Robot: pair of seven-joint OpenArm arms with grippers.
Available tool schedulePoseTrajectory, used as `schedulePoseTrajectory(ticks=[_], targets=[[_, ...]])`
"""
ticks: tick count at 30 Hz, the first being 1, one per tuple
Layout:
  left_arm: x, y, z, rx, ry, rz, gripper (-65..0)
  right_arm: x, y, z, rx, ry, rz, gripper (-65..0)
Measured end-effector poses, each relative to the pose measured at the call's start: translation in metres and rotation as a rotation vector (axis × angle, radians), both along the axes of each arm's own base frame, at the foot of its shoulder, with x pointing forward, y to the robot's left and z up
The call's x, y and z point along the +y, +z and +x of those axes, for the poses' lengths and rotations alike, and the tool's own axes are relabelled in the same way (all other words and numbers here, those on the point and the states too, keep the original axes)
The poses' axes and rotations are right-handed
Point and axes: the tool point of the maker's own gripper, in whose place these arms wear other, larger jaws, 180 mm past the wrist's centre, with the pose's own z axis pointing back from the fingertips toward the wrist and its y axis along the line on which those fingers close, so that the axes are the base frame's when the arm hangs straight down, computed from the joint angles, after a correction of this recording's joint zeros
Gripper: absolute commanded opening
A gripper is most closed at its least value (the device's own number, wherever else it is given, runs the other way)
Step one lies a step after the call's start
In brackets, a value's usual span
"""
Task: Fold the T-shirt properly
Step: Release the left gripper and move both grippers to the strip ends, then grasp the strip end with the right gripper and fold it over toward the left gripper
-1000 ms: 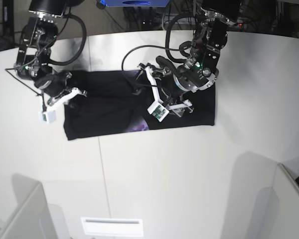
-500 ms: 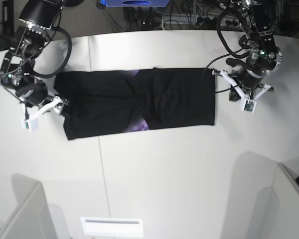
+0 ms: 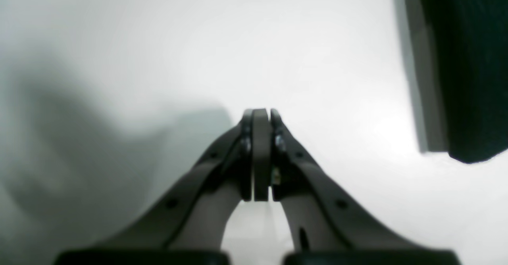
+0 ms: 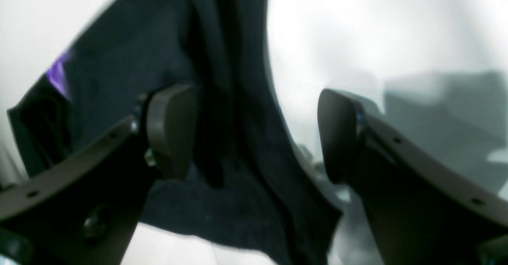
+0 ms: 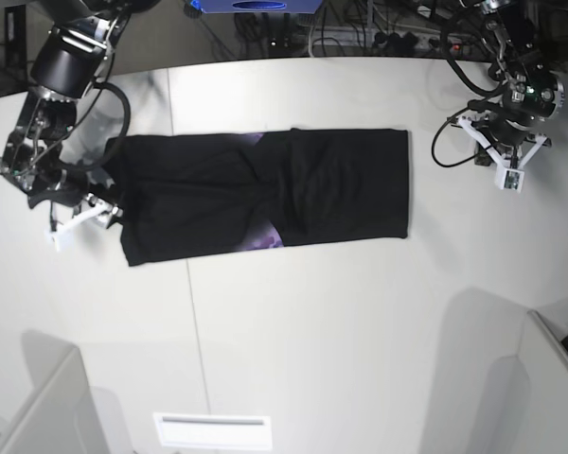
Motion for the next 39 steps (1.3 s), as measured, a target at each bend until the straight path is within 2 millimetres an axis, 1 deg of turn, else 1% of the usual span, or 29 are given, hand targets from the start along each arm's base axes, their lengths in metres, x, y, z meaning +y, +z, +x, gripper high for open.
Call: schedulePoseTrajectory(ticks=[2,4,6,7,9,12,15,17,19,22,23,26,28,30,33,34,35,36,37,38,39], targets=[[-0.002,0.004,0.005,-0.043,-0.005,-0.005,-65.0,0.008,-0.003,-0.001,0.0,0.035,-0.013,-21.2],[-0.01,0.001,0.009,-0.058,-0.018,-0.022,-65.0,0.023,-0.004,-0.001,0.0,0.086,-0.014,-21.3],[-0.022,-0.011,0.007,-0.029,-0.04,-0.051,-65.0,0.042,-0.005,0.001,-0.017,0.111,0.016,-21.6],[-0.026,-0.018,0.006,-0.015,-0.043,-0.065,-65.0,0.049,-0.006,-0.002,-0.02,0.13,0.026,-21.8],[-0.027,-0.025,0.002,0.006,-0.043,-0.078,-65.0,0.056,-0.005,-0.003,-0.027,0.141,0.031,-21.8],[-0.024,-0.031,-0.002,0.024,-0.023,-0.08,-65.0,0.061,-0.005,-0.014,-0.029,0.154,0.019,-21.8],[-0.026,-0.03,0.002,0.015,-0.028,-0.086,-65.0,0.064,-0.004,-0.025,0.013,0.196,0.011,-21.8],[-0.034,-0.029,0.009,0.009,-0.053,-0.088,-65.0,0.065,-0.004,-0.026,0.02,0.204,0.012,-21.8],[-0.045,-0.029,0.017,-0.003,-0.08,-0.11,-65.0,0.065,-0.004,-0.027,0.024,0.206,0.012,-21.8],[-0.061,-0.031,0.021,0.002,-0.122,-0.121,-65.0,0.065,-0.004,-0.026,0.023,0.206,0.013,-22.1],[-0.065,-0.032,0.022,0.003,-0.135,-0.126,-65.0,0.065,-0.004,-0.027,0.025,0.205,0.013,-23.1],[-0.075,-0.034,0.026,0.006,-0.159,-0.139,-65.0,0.065,-0.006,-0.028,0.033,0.207,0.01,-31.5],[-0.078,-0.035,0.032,-0.001,-0.16,-0.151,-65.0,0.065,-0.011,-0.03,0.05,0.201,0.024,-36.8],[-0.079,-0.038,0.035,-0.009,-0.152,-0.17,-65.0,0.066,-0.014,-0.029,0.057,0.188,0.057,-39.5],[-0.076,-0.039,0.037,-0.011,-0.142,-0.175,-65.0,0.068,-0.018,-0.021,0.067,0.178,0.096,-41.9],[-0.077,-0.039,0.037,-0.015,-0.141,-0.18,-65.0,0.069,-0.018,-0.019,0.065,0.174,0.103,-43.7],[-0.076,-0.039,0.037,-0.016,-0.14,-0.181,-65.0,0.069,-0.018,-0.016,0.056,0.165,0.104,-46.8],[-0.075,-0.039,0.036,-0.015,-0.139,-0.179,-65.0,0.068,-0.019,-0.013,0.049,0.157,0.104,-52.4],[-0.075,-0.039,0.036,-0.014,-0.137,-0.178,-65.0,0.067,-0.02,-0.012,0.048,0.153,0.096,-60.0],[-0.074,-0.039,0.036,-0.014,-0.137,-0.178,-65.0,0.066,-0.021,-0.012,0.051,0.153,0.091,-65.0],[-0.073,-0.039,0.035,-0.012,-0.137,-0.176,-65.0,0.066,-0.02,-0.011,0.05,0.154,0.09,-65.0]])
